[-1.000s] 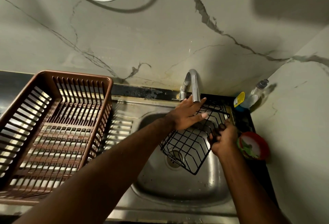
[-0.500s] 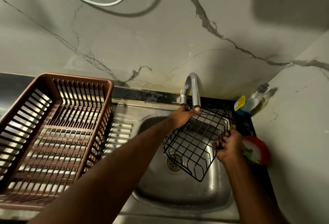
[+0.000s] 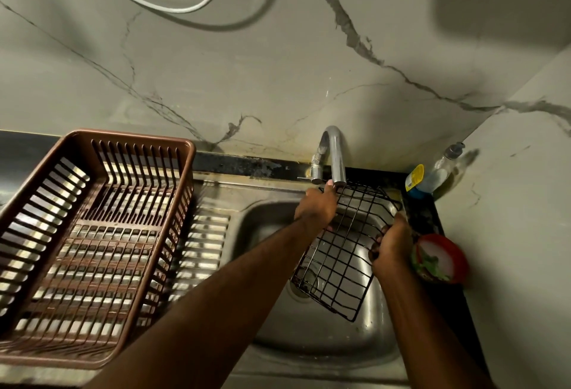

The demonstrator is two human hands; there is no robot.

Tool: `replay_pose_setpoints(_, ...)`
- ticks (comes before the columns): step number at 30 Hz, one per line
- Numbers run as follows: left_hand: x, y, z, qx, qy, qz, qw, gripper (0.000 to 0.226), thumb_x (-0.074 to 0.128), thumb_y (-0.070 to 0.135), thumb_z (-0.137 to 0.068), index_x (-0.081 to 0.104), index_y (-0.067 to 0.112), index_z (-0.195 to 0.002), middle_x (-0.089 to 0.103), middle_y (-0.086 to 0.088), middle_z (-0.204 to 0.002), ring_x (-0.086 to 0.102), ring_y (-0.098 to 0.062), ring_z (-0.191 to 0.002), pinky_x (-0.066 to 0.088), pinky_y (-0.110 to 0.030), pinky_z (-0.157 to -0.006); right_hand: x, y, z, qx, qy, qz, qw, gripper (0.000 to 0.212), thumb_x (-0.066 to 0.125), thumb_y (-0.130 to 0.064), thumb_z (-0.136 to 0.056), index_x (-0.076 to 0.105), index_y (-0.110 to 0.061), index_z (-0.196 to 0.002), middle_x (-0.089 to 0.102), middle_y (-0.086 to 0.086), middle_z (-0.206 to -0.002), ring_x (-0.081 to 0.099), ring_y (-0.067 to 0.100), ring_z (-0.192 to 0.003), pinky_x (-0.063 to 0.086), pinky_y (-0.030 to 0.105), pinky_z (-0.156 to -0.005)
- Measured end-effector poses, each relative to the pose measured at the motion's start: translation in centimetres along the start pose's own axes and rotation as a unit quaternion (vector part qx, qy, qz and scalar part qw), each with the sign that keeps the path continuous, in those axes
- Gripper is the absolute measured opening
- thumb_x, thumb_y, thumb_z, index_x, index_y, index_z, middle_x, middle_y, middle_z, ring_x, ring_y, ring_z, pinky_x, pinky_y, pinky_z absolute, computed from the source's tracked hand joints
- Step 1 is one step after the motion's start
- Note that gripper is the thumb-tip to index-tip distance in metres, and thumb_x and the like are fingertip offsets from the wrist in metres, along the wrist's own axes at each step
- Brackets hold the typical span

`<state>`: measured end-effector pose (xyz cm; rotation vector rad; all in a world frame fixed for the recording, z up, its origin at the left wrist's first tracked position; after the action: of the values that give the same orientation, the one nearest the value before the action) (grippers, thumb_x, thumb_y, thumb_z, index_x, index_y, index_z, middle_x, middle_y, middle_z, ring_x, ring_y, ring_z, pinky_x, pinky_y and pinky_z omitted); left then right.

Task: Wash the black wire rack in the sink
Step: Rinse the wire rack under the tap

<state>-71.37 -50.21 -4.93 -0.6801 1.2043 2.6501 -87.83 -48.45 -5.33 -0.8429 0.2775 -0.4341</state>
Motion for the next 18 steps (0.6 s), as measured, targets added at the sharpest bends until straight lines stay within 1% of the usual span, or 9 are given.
replay_pose_setpoints(2,-0.2,0.1,-0.1,-0.033,-0.028,0.056,0.997,0.050,0.028,0.055,-0.107,0.052,0.012,-0.097,0.058,-0.007,-0.093,0.052,-0.012,-0.068,0.045,-0.025,-0.058,0.0,-0.2,-0.1,-0.027,0.014,0.010,0.999,0.047,0.049,-0.064,-0.086,0.042,-0.023,-0.065,0.037,-0.003,-0.057,0.029,0.012,-0.041,0.021,0.021,-0.041)
replay_pose_setpoints(3,-0.3,0.2,0.1,-0.047,-0.046,0.092,0.994,0.051,0.028,0.054,-0.108,0.053,0.011,-0.097,0.057,-0.008,-0.092,0.053,-0.014,-0.069,0.045,-0.025,-0.058,0.0,-0.3,-0.1,-0.039,0.018,0.012,0.999,0.047,0.050,-0.065,-0.085,0.044,-0.022,-0.066,0.038,-0.003,-0.057,0.031,0.013,-0.042,0.022,0.022,-0.042)
replay_pose_setpoints(5,-0.5,0.4,0.3,-0.059,-0.079,0.114,0.989,0.055,0.028,0.055,-0.108,0.055,0.006,-0.108,0.058,-0.011,-0.099,0.058,-0.020,-0.083,0.053,-0.030,-0.074,0.0,-0.5,-0.2,-0.055,0.018,0.013,0.998,0.048,0.051,-0.065,-0.086,0.046,-0.021,-0.069,0.039,-0.003,-0.057,0.031,0.013,-0.042,0.022,0.023,-0.043)
replay_pose_setpoints(7,-0.6,0.7,0.2,-0.043,-0.080,0.071,0.993,0.057,0.025,0.054,-0.108,0.054,0.005,-0.116,0.059,-0.014,-0.106,0.060,-0.024,-0.096,0.055,-0.037,-0.090,0.0,-0.5,-0.2,-0.049,0.014,0.018,0.999,0.049,0.050,-0.067,-0.087,0.047,-0.021,-0.069,0.038,-0.004,-0.055,0.031,0.012,-0.042,0.023,0.022,-0.042)
replay_pose_setpoints(11,-0.8,1.2,-0.4,0.048,-0.065,-0.052,0.995,0.047,0.027,0.042,-0.111,0.055,0.005,-0.120,0.055,-0.006,-0.089,0.057,-0.021,-0.083,0.052,-0.035,-0.076,-0.2,-0.1,0.0,-0.013,-0.022,-0.010,1.000,0.051,0.047,-0.068,-0.091,0.041,-0.025,-0.064,0.035,-0.006,-0.050,0.028,0.011,-0.038,0.020,0.020,-0.040)
replay_pose_setpoints(12,-1.0,1.4,-0.4,0.074,-0.065,-0.125,0.987,0.048,0.025,0.043,-0.110,0.054,0.006,-0.118,0.059,-0.010,-0.096,0.059,-0.024,-0.089,0.052,-0.039,-0.083,-0.3,0.0,0.1,-0.004,-0.034,-0.024,0.999,0.052,0.046,-0.067,-0.092,0.039,-0.025,-0.062,0.034,-0.006,-0.049,0.027,0.011,-0.037,0.018,0.019,-0.039)
replay_pose_setpoints(14,-1.4,1.0,-0.8,0.093,-0.024,-0.233,0.968,0.070,0.017,0.056,-0.102,0.053,0.005,-0.132,0.055,-0.021,-0.132,0.052,-0.036,-0.120,0.044,-0.052,-0.100,-0.6,0.0,0.3,0.010,-0.049,-0.043,0.998,0.053,0.044,-0.066,-0.094,0.037,-0.026,-0.060,0.033,-0.006,-0.049,0.024,0.011,-0.034,0.016,0.018,-0.038)
replay_pose_setpoints(16,-2.1,1.0,-0.4,0.116,-0.006,-0.197,0.973,0.075,0.019,0.062,-0.100,0.051,0.009,-0.143,0.047,-0.020,-0.145,0.042,-0.038,-0.132,0.038,-0.052,-0.105,-0.9,-0.1,0.4,0.020,-0.053,-0.052,0.997,0.054,0.044,-0.065,-0.094,0.038,-0.025,-0.058,0.033,-0.006,-0.049,0.024,0.011,-0.033,0.016,0.017,-0.038)
replay_pose_setpoints(18,-2.5,1.0,0.4,0.139,-0.062,-0.047,0.987,0.063,0.028,0.057,-0.107,0.049,0.011,-0.144,0.055,-0.014,-0.137,0.052,-0.026,-0.117,0.044,-0.039,-0.091,-1.0,-0.2,0.6,0.032,-0.059,-0.058,0.996,0.056,0.042,-0.066,-0.094,0.038,-0.024,-0.057,0.032,-0.007,-0.045,0.023,0.011,-0.032,0.014,0.017,-0.038)
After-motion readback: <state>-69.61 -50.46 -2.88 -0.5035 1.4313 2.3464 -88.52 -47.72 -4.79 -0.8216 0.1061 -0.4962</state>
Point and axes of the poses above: each hand's wrist, its own z-axis away from the middle knuckle, its own x-axis out of the palm, y = z × x, the point moved 3 cm from there along -z, towards the middle knuckle
